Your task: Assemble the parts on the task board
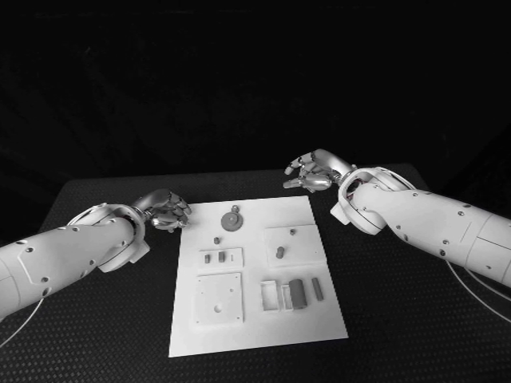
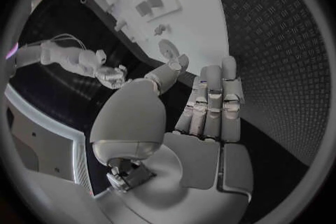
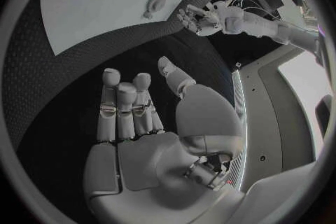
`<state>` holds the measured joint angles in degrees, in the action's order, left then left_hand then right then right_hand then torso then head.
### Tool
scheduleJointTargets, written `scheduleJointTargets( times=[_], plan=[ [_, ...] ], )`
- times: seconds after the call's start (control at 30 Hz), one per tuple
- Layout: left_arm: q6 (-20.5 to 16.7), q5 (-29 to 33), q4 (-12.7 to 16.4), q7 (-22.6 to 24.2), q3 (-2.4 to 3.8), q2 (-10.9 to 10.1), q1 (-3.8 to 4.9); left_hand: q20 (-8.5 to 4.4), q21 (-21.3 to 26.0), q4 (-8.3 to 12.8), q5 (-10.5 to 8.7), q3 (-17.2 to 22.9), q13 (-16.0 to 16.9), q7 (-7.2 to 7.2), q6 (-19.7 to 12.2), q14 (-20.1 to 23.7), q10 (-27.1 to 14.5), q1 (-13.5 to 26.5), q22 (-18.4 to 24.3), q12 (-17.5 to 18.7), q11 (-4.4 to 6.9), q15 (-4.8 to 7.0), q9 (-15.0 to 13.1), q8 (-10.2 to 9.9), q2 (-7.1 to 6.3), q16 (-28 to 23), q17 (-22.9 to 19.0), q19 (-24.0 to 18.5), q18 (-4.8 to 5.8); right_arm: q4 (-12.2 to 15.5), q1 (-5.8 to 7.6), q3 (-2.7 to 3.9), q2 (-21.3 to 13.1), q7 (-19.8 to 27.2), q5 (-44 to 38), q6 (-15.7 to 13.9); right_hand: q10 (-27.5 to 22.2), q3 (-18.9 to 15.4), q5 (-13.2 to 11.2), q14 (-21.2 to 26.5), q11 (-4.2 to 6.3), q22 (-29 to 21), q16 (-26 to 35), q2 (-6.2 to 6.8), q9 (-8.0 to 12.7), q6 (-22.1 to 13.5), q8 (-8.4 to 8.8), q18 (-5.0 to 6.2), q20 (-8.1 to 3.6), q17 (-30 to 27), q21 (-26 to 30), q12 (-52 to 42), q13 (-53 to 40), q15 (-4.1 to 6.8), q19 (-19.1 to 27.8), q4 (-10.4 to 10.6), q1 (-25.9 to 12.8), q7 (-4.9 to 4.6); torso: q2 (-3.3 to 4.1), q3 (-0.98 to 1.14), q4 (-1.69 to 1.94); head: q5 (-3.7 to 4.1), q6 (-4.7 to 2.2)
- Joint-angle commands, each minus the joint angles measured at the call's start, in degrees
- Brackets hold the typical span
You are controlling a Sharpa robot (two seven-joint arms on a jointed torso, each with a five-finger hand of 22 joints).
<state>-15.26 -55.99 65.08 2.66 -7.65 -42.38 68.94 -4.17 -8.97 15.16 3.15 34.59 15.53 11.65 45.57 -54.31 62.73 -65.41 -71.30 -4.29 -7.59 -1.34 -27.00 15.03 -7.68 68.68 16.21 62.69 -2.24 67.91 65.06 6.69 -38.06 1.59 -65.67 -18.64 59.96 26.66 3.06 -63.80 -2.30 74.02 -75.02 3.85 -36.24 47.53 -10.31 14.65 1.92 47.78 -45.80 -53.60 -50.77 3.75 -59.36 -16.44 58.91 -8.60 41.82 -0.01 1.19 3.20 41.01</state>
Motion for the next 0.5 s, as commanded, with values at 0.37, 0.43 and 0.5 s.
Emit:
scheduleJointTargets(
  times=[0.37,0.43,0.5],
  plan=[
    [-1.24,27.97,3.06,7.75,0.19,-3.58,0.15,2.19,5.54,1.34,-0.21,-4.16,3.28,-0.94,2.03,5.88,-2.21,-0.27,7.31,-5.19,-0.33,-2.44,-1.43,2.63,-0.04,-11.62,-3.29,-8.02,1.74,2.70,-0.08,-3.20,-2.75,0.03,-24.44,7.76,-2.36,0.43,-0.15,-0.24,-3.07,-0.61,2.46,1.37,-0.29,0.79,-0.42,0.35,0.73,-1.58,1.79,32.18,23.70,-2.74,0.72,-0.20,5.11,-2.32,0.02,-0.09,-0.01,0.03,-0.47],
    [-1.51,29.96,3.37,8.11,0.18,-3.72,0.14,2.69,5.43,1.30,-0.18,-4.29,2.64,-1.17,1.72,6.43,-4.12,-0.20,8.34,-4.44,-1.18,-2.97,-1.44,2.56,-0.06,-12.57,-3.38,-9.14,1.79,3.10,-0.24,-3.73,-2.92,-0.21,-27.05,8.03,-1.58,0.30,-0.15,-0.60,-3.07,-0.53,2.26,1.37,-0.26,1.15,-0.66,0.35,0.62,-1.55,1.69,33.78,24.92,-2.74,0.40,-0.29,5.87,-2.17,0.01,-0.09,0.02,0.09,-0.52],
    [-1.37,31.00,3.58,8.56,0.18,-3.76,0.13,2.81,5.33,1.30,-0.18,-4.36,2.39,-1.19,1.76,6.33,-4.52,-0.22,8.85,-4.41,-1.34,-3.06,-1.49,2.64,0.03,-12.83,-3.27,-9.19,1.65,3.49,-0.49,-4.19,-2.98,-0.71,-29.08,7.75,-1.04,0.18,-0.21,-0.75,-3.21,-0.51,2.25,1.32,-0.22,1.56,-0.90,0.35,0.57,-1.60,1.74,35.31,26.09,-2.80,0.27,-0.35,6.41,-1.97,0.05,-0.10,0.01,0.06,-0.58]
  ],
)
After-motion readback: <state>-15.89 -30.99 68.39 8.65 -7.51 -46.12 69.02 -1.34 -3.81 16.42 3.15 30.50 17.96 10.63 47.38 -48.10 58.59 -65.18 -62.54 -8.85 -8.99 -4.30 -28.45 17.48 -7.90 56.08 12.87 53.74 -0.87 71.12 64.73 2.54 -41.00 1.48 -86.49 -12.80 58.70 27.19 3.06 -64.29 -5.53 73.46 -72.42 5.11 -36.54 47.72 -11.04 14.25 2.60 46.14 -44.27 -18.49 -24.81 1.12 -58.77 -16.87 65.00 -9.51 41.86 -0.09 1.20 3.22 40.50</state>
